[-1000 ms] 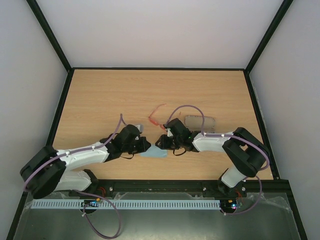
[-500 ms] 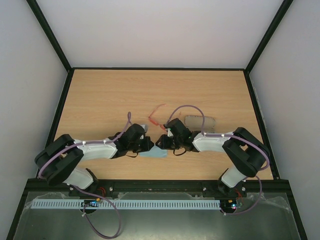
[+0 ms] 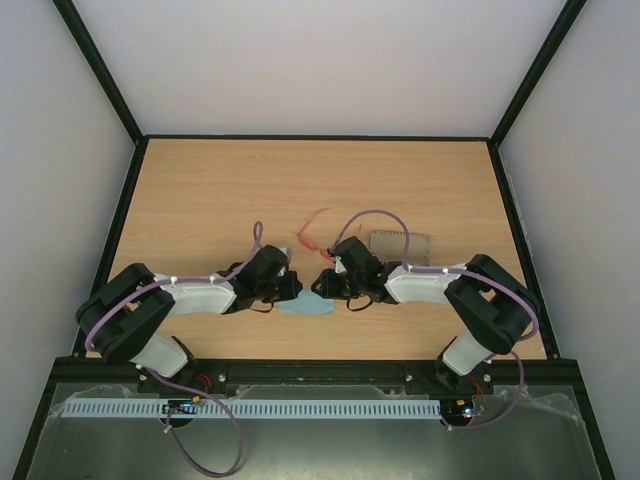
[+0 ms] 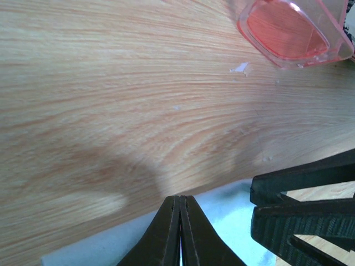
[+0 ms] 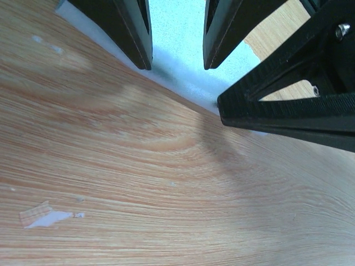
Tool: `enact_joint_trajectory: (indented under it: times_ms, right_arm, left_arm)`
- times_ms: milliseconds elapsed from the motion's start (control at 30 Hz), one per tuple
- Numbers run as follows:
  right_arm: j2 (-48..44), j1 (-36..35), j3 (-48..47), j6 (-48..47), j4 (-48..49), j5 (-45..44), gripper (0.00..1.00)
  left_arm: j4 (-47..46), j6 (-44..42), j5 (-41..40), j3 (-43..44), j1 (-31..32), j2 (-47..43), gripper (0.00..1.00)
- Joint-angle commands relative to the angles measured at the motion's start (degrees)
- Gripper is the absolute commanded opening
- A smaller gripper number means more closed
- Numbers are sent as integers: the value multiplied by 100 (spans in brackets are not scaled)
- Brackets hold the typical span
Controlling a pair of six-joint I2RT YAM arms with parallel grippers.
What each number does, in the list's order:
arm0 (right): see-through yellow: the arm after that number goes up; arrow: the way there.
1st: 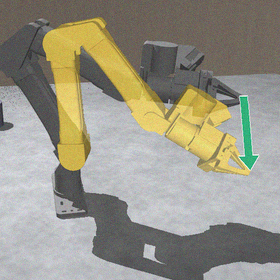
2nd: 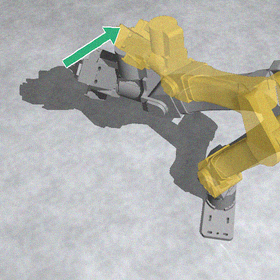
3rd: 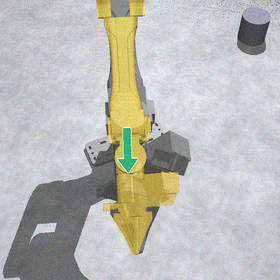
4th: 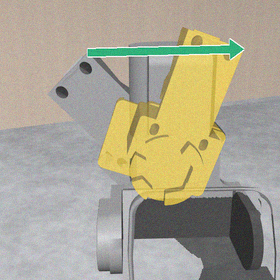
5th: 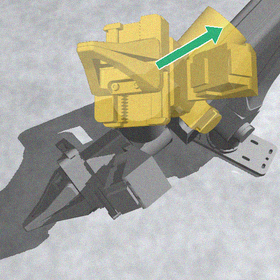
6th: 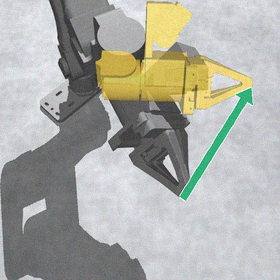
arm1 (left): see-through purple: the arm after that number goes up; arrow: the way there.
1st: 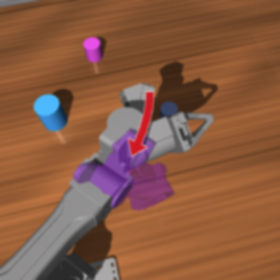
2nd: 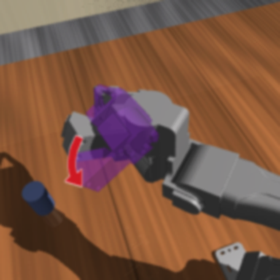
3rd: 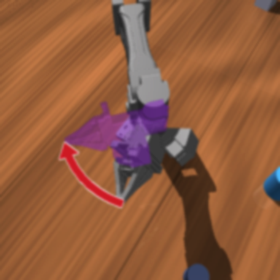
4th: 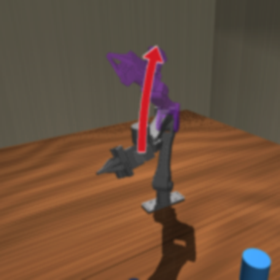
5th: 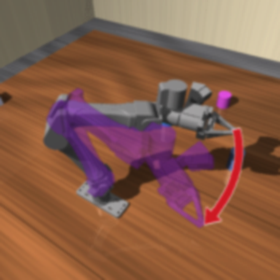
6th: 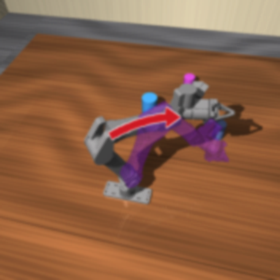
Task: Organize the sunglasses
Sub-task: Fold the glasses cleaning cloth at the center of the board.
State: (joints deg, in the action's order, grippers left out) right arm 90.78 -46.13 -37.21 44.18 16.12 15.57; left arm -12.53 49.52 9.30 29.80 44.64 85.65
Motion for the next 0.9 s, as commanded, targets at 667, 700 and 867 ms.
enact_joint_trajectory:
  times_ms: [667,700,867]
  right_arm:
    - [177,20,65,-24,-129,-17,28]
    - [188,17,65,-19,-121,-12,28]
    - [219,19,61,-11,-108,-2,28]
  left_arm:
    - [240,-209,-24,-330,-202,-1126,5]
    - [262,-224,-13,-319,-202,-1158,6]
    - [167,-261,213,-273,-194,-899,6]
